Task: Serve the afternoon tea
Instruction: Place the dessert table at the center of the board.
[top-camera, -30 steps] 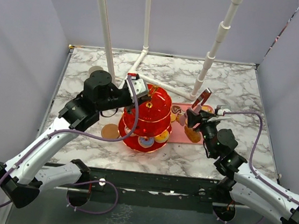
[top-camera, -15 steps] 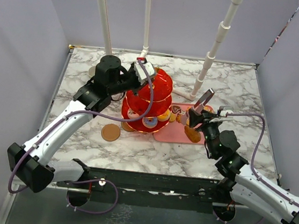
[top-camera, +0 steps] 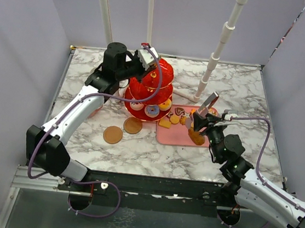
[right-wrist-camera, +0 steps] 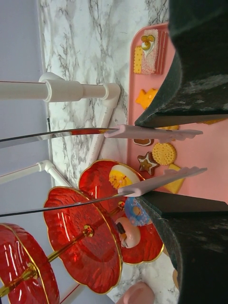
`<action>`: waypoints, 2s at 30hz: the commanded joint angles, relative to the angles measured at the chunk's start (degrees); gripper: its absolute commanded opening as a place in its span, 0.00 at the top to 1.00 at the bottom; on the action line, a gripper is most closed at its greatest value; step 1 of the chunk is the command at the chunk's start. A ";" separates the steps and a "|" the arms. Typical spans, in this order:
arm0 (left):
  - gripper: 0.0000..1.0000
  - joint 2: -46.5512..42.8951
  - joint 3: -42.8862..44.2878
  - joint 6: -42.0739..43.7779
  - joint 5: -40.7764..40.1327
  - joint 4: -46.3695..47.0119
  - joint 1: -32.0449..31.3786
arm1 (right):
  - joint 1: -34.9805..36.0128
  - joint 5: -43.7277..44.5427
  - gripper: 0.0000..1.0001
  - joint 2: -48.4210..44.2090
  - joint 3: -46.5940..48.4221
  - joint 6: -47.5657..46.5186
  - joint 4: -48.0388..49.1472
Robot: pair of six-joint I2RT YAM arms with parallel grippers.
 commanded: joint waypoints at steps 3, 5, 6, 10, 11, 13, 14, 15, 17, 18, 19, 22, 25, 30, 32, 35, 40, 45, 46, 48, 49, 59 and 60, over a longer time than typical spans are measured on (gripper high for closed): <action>1.00 2.92 4.22 -0.05 2.29 10.03 1.40 | 0.20 1.81 0.46 -1.42 -0.82 -0.45 1.16; 1.00 4.49 5.56 -0.42 2.37 10.44 1.90 | 0.20 1.89 0.46 -1.51 -0.99 -0.37 1.11; 1.00 5.15 6.17 -0.36 2.34 10.74 2.17 | 0.25 1.96 0.46 -1.53 -1.16 -0.30 1.06; 1.00 7.37 7.27 0.51 2.72 11.64 3.27 | 0.20 2.13 0.46 -1.53 -1.40 -0.02 0.80; 1.00 7.88 7.28 0.34 2.79 11.88 3.52 | 0.20 2.20 0.46 -1.46 -1.40 0.03 0.72; 1.00 8.58 7.22 -0.24 3.04 12.70 4.01 | 0.20 2.33 0.46 -1.44 -1.40 0.01 0.53; 1.00 8.82 7.01 -0.41 3.19 13.10 4.17 | 0.20 2.41 0.46 -1.44 -1.40 0.02 0.54; 1.00 8.95 6.72 -0.43 3.00 13.68 4.26 | 0.22 2.49 0.46 -1.40 -1.39 0.00 0.55; 1.00 9.32 6.32 -0.44 2.84 14.55 4.64 | 0.22 2.55 0.46 -1.15 -1.25 -0.01 0.58; 1.00 9.53 6.31 -0.48 2.91 14.57 4.82 | 0.22 2.52 0.46 -0.98 -1.14 0.00 0.52; 1.00 9.70 6.25 -0.60 2.95 14.59 4.98 | 0.21 2.47 0.46 -0.81 -1.02 -0.02 0.52; 1.00 9.97 5.53 -0.31 2.84 14.89 5.24 | 0.25 2.19 0.46 -0.29 -0.89 0.07 0.93; 1.00 10.46 5.18 -0.11 2.88 14.98 5.31 | 0.24 1.96 0.47 0.29 -0.71 0.15 1.05; 1.00 10.83 4.56 -0.49 1.70 15.37 5.32 | 0.24 2.06 0.47 0.32 -0.79 0.25 1.21; 1.00 11.10 4.80 -1.47 1.61 15.33 5.31 | 0.21 2.06 0.47 0.44 -0.70 0.21 1.14; 1.00 11.50 4.80 -2.36 2.24 15.29 5.32 | 0.20 2.07 0.47 0.58 -0.70 0.27 1.22; 1.00 11.53 3.77 -2.94 2.79 14.18 5.29 | 0.24 2.22 0.47 0.41 -0.90 0.40 1.44; 1.00 10.80 1.33 -6.83 4.70 13.26 5.20 | 0.20 2.42 0.47 0.39 -1.05 0.54 1.54; 1.00 10.79 0.97 -8.24 5.21 13.24 5.15 | 0.22 2.50 0.47 0.37 -0.97 0.47 1.54; 1.00 10.81 0.47 -11.07 5.97 13.20 4.80 | 0.23 2.66 0.47 0.32 -0.88 0.23 1.42; 1.00 10.79 0.36 -12.42 6.27 13.22 4.47 | 0.20 2.80 0.47 0.20 -0.80 0.10 1.36; 1.00 9.69 0.05 -17.27 6.62 12.39 0.23 | 0.23 4.00 0.47 -2.63 -1.35 -0.27 -0.35; 1.00 9.30 -0.24 -16.98 5.86 12.02 0.22 | 0.20 3.98 0.46 -2.79 -1.46 -0.28 -0.43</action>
